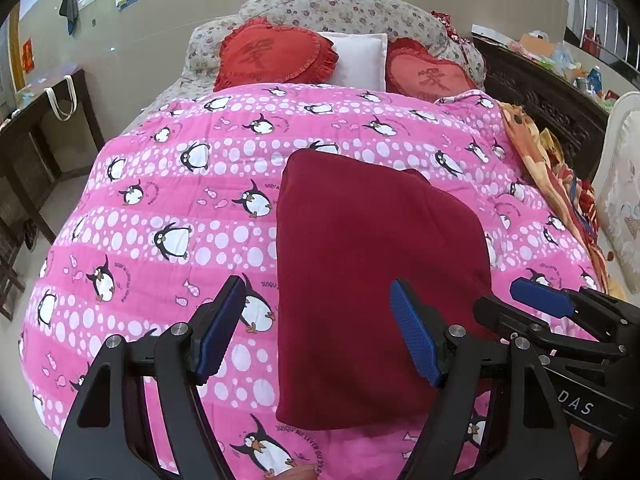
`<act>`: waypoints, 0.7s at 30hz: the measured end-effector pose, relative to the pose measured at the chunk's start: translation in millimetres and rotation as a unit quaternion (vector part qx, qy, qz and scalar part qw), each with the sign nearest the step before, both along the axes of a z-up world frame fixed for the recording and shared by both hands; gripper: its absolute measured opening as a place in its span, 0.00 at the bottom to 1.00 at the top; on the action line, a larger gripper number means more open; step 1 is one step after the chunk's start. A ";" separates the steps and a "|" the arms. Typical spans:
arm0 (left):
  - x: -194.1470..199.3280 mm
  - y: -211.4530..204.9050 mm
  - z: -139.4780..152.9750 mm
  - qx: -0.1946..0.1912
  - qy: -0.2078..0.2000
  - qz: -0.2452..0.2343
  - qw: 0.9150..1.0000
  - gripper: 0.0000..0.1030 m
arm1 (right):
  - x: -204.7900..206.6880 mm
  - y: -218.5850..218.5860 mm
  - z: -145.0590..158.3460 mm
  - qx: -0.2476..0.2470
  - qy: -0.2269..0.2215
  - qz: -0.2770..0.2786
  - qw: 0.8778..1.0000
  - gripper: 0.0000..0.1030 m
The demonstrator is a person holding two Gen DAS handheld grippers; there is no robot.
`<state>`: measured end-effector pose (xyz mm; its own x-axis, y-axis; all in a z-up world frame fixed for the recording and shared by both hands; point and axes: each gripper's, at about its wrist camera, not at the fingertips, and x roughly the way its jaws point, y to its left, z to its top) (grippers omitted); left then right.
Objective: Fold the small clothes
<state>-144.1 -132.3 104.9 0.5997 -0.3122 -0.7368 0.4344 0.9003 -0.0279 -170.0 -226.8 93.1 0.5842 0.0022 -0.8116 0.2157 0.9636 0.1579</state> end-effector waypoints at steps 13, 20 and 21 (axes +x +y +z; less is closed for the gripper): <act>5.4 0.4 -7.3 -0.003 0.009 0.003 1.000 0.73 | 3.9 -0.9 -6.0 0.005 0.010 -0.002 1.000 0.48; 6.4 2.4 -9.7 -0.017 0.006 0.000 1.000 0.73 | 7.0 -1.2 -11.3 0.007 0.017 -0.002 1.000 0.48; 7.1 4.7 -9.5 -0.026 0.005 -0.002 1.000 0.73 | 7.4 -1.6 -12.0 0.006 0.017 -0.001 1.000 0.48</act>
